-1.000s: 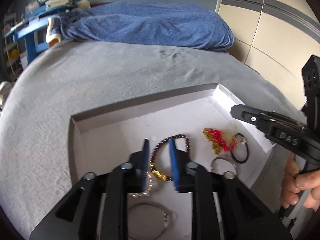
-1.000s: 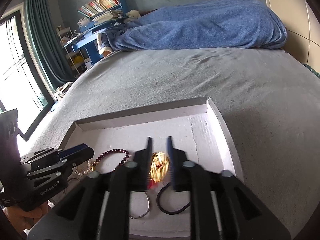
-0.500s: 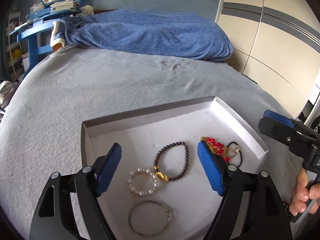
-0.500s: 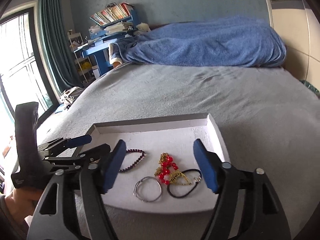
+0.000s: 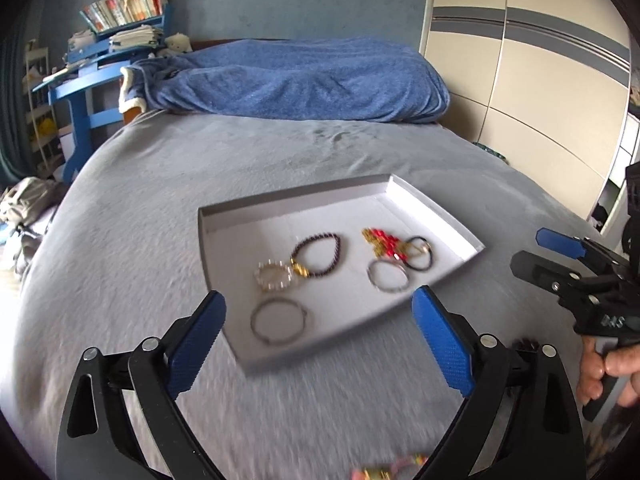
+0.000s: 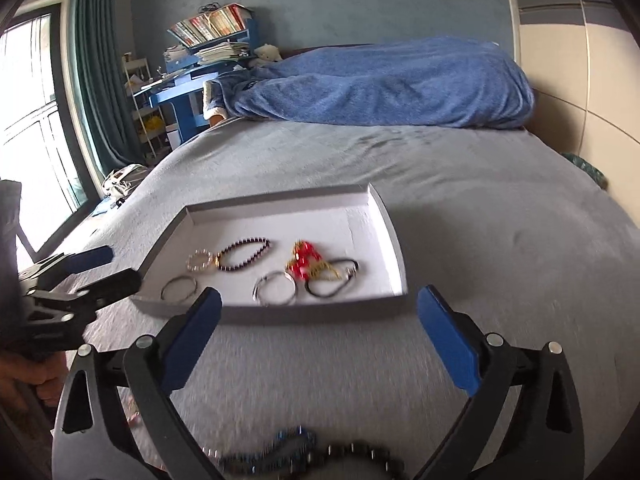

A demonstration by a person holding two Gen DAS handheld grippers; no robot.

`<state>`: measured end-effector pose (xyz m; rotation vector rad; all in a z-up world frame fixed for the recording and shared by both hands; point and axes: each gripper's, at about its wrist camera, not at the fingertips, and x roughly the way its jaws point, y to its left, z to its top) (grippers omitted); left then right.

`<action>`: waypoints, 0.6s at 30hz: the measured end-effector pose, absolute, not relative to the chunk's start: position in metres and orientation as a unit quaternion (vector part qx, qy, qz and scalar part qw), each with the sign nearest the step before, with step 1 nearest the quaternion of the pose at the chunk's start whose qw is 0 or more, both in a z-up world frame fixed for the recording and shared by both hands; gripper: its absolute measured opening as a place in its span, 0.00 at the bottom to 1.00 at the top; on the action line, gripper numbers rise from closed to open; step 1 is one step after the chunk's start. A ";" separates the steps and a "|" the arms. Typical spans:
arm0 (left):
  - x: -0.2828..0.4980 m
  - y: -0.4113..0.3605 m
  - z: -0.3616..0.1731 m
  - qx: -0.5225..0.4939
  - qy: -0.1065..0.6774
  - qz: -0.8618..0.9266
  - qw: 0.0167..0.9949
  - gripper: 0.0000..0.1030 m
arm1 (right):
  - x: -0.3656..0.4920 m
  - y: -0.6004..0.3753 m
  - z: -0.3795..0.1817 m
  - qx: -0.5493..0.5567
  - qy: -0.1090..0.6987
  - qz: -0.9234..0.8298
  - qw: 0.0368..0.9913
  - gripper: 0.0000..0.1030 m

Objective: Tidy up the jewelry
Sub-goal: 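Withdraw both tools from the tray back over the remaining jewelry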

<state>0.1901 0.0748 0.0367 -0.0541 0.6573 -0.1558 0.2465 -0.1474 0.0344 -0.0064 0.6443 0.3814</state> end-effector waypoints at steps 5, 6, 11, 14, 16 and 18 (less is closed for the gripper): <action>0.165 0.070 0.037 -0.033 0.332 -0.081 0.939 0.91 | 0.215 -0.163 0.033 0.001 0.321 0.176 0.931 0.94; 0.156 0.069 0.037 -0.035 0.333 -0.082 0.939 0.91 | 0.209 -0.168 0.034 0.003 0.320 0.173 0.931 0.94; 0.127 0.059 0.033 -0.015 0.339 -0.083 0.937 0.92 | 0.186 -0.187 0.036 0.023 0.315 0.168 0.934 0.94; 0.110 0.051 0.032 0.001 0.339 -0.080 0.937 0.92 | 0.178 -0.195 0.037 0.025 0.312 0.168 0.935 0.94; 0.103 0.048 0.032 0.008 0.337 -0.080 0.938 0.92 | 0.173 -0.202 0.036 0.030 0.313 0.165 0.935 0.94; 0.099 0.046 0.033 0.007 0.337 -0.080 0.938 0.92 | 0.170 -0.207 0.036 0.035 0.312 0.163 0.935 0.94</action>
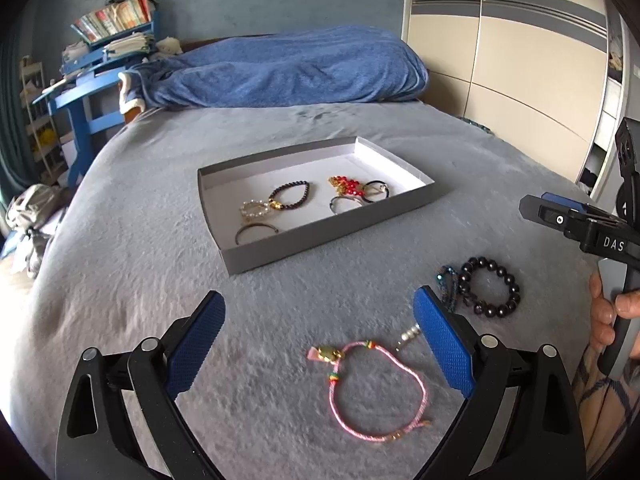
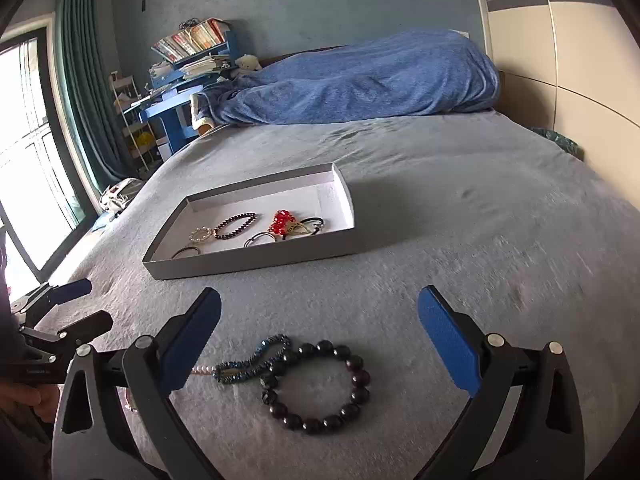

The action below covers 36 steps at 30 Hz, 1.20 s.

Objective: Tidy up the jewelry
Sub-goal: 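Withdraw both tools from the tray back over the remaining jewelry, then lower the left tool over the pink cord bracelet while the right tool nears the black bead bracelet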

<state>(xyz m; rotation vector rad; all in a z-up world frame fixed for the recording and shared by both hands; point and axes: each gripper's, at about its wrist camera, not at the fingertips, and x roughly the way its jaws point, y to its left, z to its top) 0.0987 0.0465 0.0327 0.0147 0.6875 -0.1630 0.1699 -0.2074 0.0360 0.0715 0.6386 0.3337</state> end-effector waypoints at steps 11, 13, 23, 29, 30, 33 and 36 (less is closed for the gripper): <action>0.086 0.044 0.026 0.019 0.348 -0.079 0.934 0.92 | 0.164 -0.242 0.025 0.051 0.326 0.132 0.935 0.95; 0.086 0.043 0.023 0.024 0.354 -0.083 0.931 0.92 | 0.165 -0.247 0.022 0.054 0.331 0.127 0.934 0.94; 0.096 0.040 -0.001 0.037 0.410 -0.087 0.907 0.90 | 0.171 -0.251 0.008 0.037 0.354 0.112 0.928 0.94; 0.102 0.040 -0.022 0.033 0.462 -0.102 0.881 0.66 | 0.172 -0.245 -0.005 -0.001 0.375 0.121 0.919 0.94; 0.102 0.039 -0.024 0.037 0.465 -0.102 0.879 0.66 | 0.172 -0.242 -0.007 -0.010 0.381 0.127 0.916 0.94; 0.102 0.036 -0.026 0.040 0.470 -0.104 0.876 0.66 | 0.173 -0.236 -0.014 -0.028 0.393 0.141 0.908 0.94; 0.102 0.035 -0.028 0.044 0.474 -0.103 0.874 0.66 | 0.174 -0.231 -0.020 -0.036 0.407 0.150 0.900 0.94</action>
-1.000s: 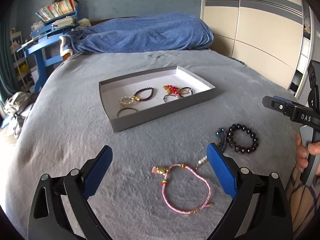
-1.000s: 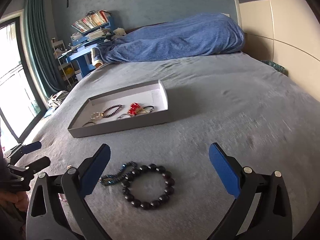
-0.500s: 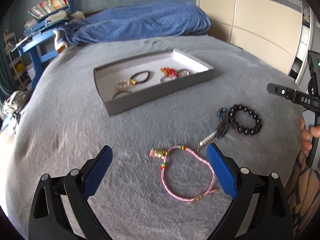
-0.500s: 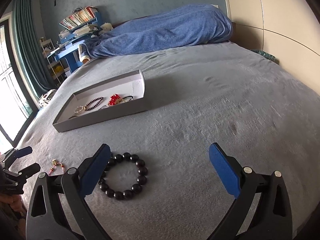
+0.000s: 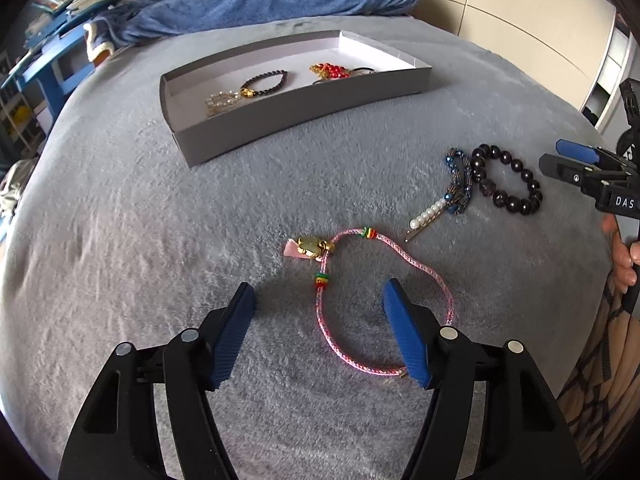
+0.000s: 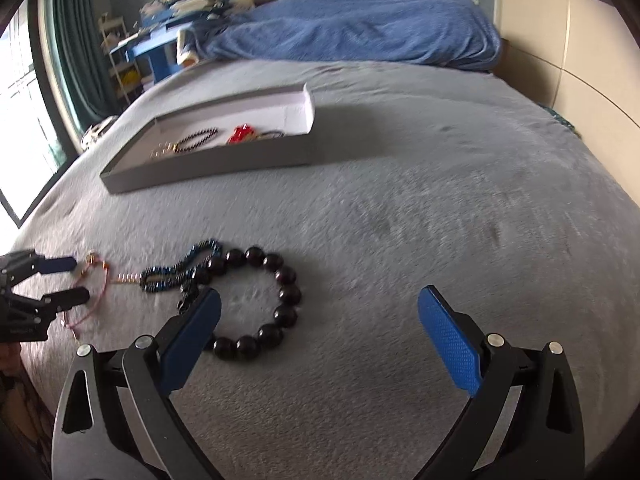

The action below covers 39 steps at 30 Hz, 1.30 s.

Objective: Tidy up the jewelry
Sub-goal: 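Lower the left tool over the pink cord bracelet while the right tool nears the black bead bracelet, then grasp the pink cord bracelet with the left tool while the right tool grasps the black bead bracelet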

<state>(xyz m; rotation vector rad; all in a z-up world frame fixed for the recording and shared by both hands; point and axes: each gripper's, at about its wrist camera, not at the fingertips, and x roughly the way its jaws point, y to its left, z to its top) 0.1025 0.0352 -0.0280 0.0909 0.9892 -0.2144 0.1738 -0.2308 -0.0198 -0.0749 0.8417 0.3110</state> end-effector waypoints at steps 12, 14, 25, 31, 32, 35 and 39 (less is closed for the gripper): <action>0.107 0.032 -0.036 0.053 0.488 -0.098 0.866 0.74 | 0.181 -0.222 -0.031 -0.040 0.435 0.153 0.887 0.84; 0.107 0.032 -0.036 0.052 0.488 -0.097 0.866 0.75 | 0.182 -0.220 -0.032 -0.044 0.439 0.155 0.884 0.81; 0.107 0.030 -0.037 0.059 0.486 -0.096 0.867 0.75 | 0.184 -0.210 -0.044 -0.070 0.457 0.146 0.875 0.60; 0.106 0.028 -0.038 0.067 0.484 -0.094 0.867 0.75 | 0.185 -0.211 -0.044 -0.061 0.460 0.148 0.873 0.57; 0.106 0.028 -0.039 0.068 0.484 -0.094 0.867 0.75 | 0.186 -0.211 -0.044 -0.057 0.461 0.150 0.873 0.57; 0.106 0.028 -0.039 0.067 0.485 -0.093 0.867 0.75 | 0.187 -0.211 -0.044 -0.054 0.467 0.148 0.870 0.57; 0.107 0.026 -0.039 0.071 0.486 -0.091 0.867 0.75 | 0.187 -0.210 -0.045 -0.055 0.471 0.146 0.868 0.57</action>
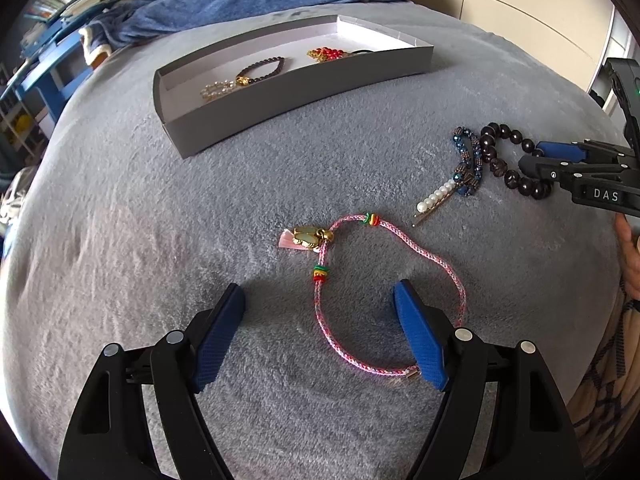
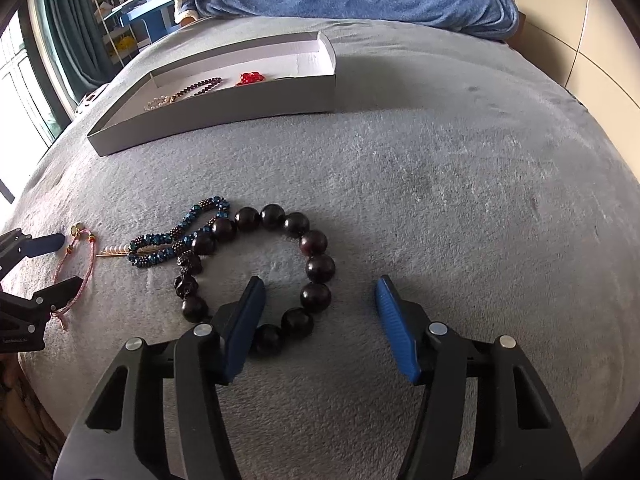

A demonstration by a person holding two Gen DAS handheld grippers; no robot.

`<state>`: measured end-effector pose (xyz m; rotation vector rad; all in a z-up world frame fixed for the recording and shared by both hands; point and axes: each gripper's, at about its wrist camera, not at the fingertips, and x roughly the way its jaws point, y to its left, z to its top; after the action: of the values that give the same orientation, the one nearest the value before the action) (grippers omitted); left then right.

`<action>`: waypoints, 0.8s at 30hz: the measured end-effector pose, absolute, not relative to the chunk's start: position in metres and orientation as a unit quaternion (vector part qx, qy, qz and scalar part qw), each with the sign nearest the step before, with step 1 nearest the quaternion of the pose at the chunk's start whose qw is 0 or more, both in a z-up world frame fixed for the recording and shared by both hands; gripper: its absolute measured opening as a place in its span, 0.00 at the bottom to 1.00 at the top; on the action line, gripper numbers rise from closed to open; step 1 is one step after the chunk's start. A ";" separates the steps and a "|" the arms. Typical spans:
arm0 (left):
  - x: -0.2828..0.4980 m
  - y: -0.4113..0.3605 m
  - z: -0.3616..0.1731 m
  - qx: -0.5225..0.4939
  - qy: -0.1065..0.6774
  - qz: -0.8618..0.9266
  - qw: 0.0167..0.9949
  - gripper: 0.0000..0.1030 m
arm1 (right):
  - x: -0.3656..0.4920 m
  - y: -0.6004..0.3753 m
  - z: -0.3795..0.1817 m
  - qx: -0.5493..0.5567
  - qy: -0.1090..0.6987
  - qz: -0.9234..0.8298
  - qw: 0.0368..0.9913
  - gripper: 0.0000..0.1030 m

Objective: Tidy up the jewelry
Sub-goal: 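Grasp the pink cord bracelet with the left tool while the right tool grasps the black bead bracelet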

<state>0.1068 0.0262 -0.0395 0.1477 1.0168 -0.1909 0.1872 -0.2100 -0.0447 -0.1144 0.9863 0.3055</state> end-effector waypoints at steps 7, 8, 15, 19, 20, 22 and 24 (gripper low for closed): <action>0.106 0.026 -0.036 0.069 0.479 -0.094 0.870 0.64 | 0.186 -0.208 -0.044 -0.054 0.472 0.158 0.865 0.41; 0.106 0.026 -0.036 0.069 0.478 -0.095 0.871 0.60 | 0.184 -0.207 -0.043 -0.055 0.472 0.161 0.865 0.39; 0.105 0.031 -0.029 0.055 0.472 -0.094 0.875 0.06 | 0.180 -0.207 -0.039 -0.050 0.468 0.173 0.865 0.18; 0.101 0.031 -0.022 0.053 0.458 -0.097 0.882 0.05 | 0.177 -0.213 -0.031 -0.028 0.459 0.179 0.870 0.14; 0.099 0.031 -0.017 0.050 0.451 -0.100 0.886 0.05 | 0.177 -0.216 -0.028 -0.020 0.455 0.180 0.872 0.14; 0.097 0.033 -0.010 0.040 0.441 -0.102 0.891 0.05 | 0.176 -0.221 -0.021 0.001 0.447 0.184 0.875 0.14; 0.095 0.036 -0.004 0.030 0.433 -0.102 0.895 0.05 | 0.175 -0.225 -0.015 0.021 0.439 0.190 0.878 0.14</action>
<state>0.0950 0.0364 -0.0037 0.0614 0.8968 -0.2108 0.1746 -0.2250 -0.0145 0.0428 0.9155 0.3965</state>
